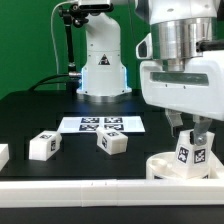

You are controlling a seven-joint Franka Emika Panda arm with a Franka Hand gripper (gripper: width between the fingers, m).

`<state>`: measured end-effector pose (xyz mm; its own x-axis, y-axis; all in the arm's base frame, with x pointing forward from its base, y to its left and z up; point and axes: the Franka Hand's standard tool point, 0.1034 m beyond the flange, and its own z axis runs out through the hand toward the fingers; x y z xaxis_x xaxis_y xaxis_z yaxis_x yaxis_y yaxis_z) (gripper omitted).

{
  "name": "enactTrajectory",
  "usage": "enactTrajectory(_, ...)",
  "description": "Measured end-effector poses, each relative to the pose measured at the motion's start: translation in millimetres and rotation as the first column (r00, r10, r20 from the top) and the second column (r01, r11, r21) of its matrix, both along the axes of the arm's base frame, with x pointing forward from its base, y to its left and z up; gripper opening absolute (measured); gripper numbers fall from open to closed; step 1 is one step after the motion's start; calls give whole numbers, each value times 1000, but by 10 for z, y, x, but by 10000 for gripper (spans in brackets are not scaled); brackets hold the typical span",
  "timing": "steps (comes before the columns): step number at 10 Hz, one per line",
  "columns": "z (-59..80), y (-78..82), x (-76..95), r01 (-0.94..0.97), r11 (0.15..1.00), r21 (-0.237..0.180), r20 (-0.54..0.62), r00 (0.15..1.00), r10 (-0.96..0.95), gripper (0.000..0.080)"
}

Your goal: Assemble stool

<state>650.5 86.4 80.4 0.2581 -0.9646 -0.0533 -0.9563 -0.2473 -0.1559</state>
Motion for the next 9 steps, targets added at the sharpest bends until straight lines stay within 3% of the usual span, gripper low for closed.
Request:
enactTrajectory(5,-3,16,-10,337,937,90,-12,941,-338,338)
enactTrajectory(8,-9,23,-11,377,921,101,-22,926,-377,338)
enactTrajectory(9,0,25,-9,363,926,99,-23,932,-363,519)
